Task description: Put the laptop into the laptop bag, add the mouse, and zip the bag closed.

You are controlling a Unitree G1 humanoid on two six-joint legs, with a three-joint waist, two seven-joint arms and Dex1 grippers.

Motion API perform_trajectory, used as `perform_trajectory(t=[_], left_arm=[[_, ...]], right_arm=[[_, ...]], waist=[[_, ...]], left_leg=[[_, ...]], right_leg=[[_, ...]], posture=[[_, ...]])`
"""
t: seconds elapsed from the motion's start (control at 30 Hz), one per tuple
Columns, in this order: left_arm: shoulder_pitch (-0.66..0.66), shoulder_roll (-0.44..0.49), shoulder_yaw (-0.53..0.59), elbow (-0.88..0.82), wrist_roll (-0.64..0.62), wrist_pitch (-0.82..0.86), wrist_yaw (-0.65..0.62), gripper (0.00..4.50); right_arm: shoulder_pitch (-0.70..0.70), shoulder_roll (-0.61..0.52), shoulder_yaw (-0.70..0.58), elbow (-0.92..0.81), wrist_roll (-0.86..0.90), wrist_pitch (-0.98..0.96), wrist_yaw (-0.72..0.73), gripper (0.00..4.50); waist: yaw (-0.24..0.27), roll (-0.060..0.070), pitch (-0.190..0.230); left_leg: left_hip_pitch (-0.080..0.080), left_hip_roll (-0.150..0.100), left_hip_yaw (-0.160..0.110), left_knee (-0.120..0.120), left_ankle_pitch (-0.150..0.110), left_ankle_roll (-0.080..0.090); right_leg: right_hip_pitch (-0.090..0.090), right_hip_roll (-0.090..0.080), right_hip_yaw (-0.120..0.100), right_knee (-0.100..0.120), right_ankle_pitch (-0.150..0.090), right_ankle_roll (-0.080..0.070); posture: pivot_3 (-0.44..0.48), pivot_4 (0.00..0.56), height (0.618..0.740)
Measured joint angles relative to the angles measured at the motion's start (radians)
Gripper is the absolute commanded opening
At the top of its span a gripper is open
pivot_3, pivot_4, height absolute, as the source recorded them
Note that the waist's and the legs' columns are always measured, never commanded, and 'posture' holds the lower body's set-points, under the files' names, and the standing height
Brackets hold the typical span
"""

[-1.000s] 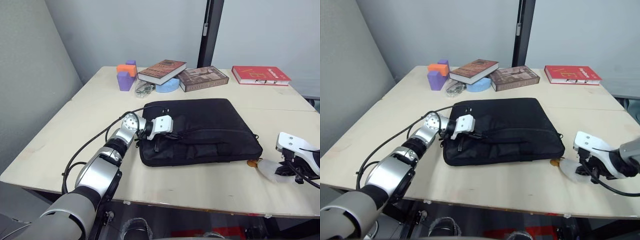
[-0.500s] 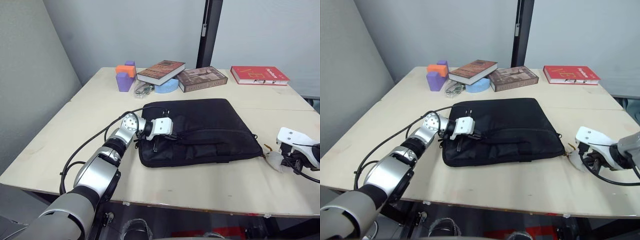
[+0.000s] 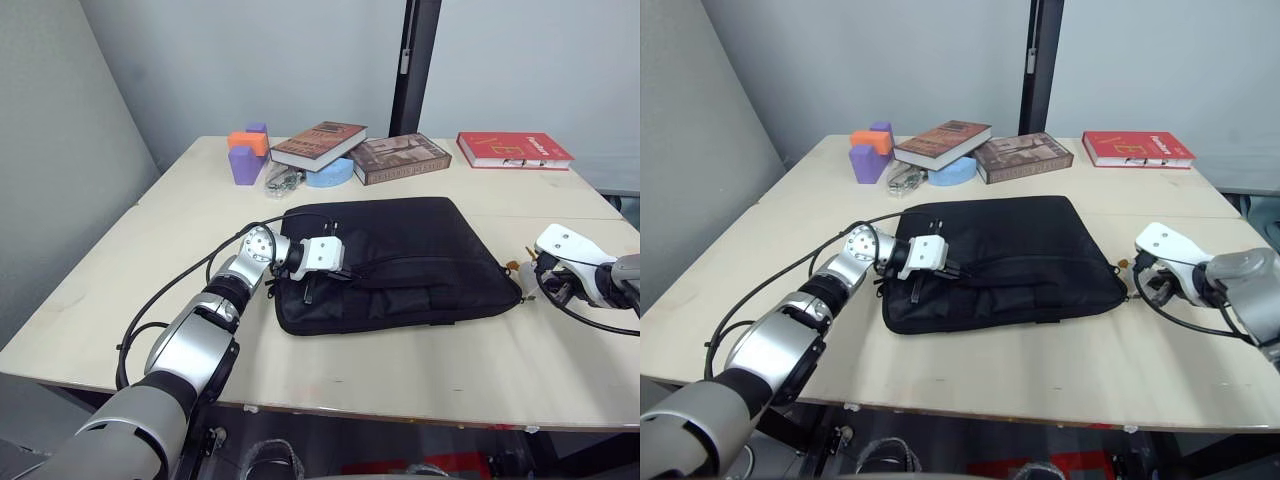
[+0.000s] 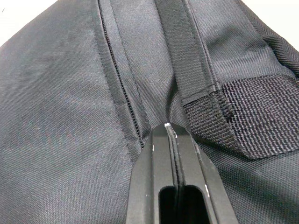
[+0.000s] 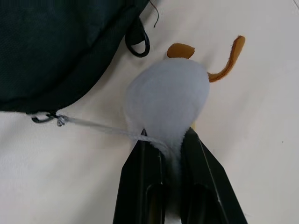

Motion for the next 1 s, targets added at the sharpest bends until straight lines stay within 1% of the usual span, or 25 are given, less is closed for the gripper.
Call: perform_trajectory(t=[0.27, 0.37, 0.5, 0.63, 0.7, 0.83, 1.0], left_arm=[[0.002, 0.014, 0.0, 0.0, 0.0, -0.001, -0.007, 0.0], [0.002, 0.014, 0.0, -0.002, 0.0, -0.004, -0.011, 0.0], [0.012, 0.023, 0.0, -0.013, 0.0, -0.016, -0.023, 0.0], [0.013, 0.026, 0.0, -0.013, 0.0, -0.017, -0.026, 0.0], [0.014, 0.03, 0.0, -0.014, 0.0, -0.017, -0.026, 0.0], [0.016, 0.045, 0.0, -0.015, 0.0, -0.017, -0.029, 0.0], [0.019, 0.046, 0.0, -0.02, -0.003, -0.017, -0.03, 0.0]], right_arm=[[-0.078, 0.071, 0.068, 0.036, -0.079, 0.018, -0.074, 0.03], [-0.079, 0.073, 0.088, 0.03, -0.103, 0.019, -0.079, 0.03], [-0.001, 0.048, 0.083, -0.101, -0.079, 0.047, -0.022, 0.03], [0.021, 0.035, 0.057, -0.184, -0.042, 0.078, 0.017, 0.03], [0.004, 0.041, 0.056, -0.19, -0.034, 0.098, 0.019, 0.03], [-0.078, 0.108, 0.044, -0.168, -0.02, 0.134, -0.009, 0.03], [-0.105, 0.126, 0.036, -0.157, -0.014, 0.153, -0.026, 0.03]], waist=[[-0.015, 0.0, -0.001], [-0.015, 0.0, -0.001], [-0.016, -0.001, -0.004], [-0.016, -0.001, -0.005], [-0.02, -0.001, -0.005], [-0.034, 0.0, -0.005], [-0.036, 0.0, -0.006]], left_leg=[[0.0, 0.0, 0.0, -0.001, 0.0, 0.0], [0.0, 0.0, 0.0, -0.001, 0.0, 0.0], [0.002, 0.0, 0.0, -0.008, 0.0, 0.0], [0.003, 0.0, 0.001, -0.011, 0.0, 0.0], [0.004, 0.0, 0.002, -0.011, 0.0, 0.0], [0.004, 0.0, 0.002, -0.013, 0.0, -0.001], [0.004, 0.0, 0.002, -0.014, 0.0, -0.001]], right_leg=[[0.0, 0.0, 0.0, 0.0, 0.0, 0.001], [0.0, 0.0, 0.0, -0.001, 0.0, 0.001], [0.001, 0.001, 0.0, -0.004, 0.0, 0.001], [0.001, 0.001, 0.0, -0.005, -0.001, 0.002], [0.001, 0.001, 0.0, -0.005, -0.001, 0.003], [0.0, 0.001, 0.0, -0.005, -0.001, 0.003], [-0.001, 0.001, 0.0, -0.005, -0.001, 0.003]], posture=[[0.0, 0.15, 0.725], [0.0, 0.15, 0.725], [0.0, 0.15, 0.725], [0.0, 0.15, 0.725], [0.0, 0.15, 0.725], [0.0, 0.15, 0.725], [0.0, 0.15, 0.725]])
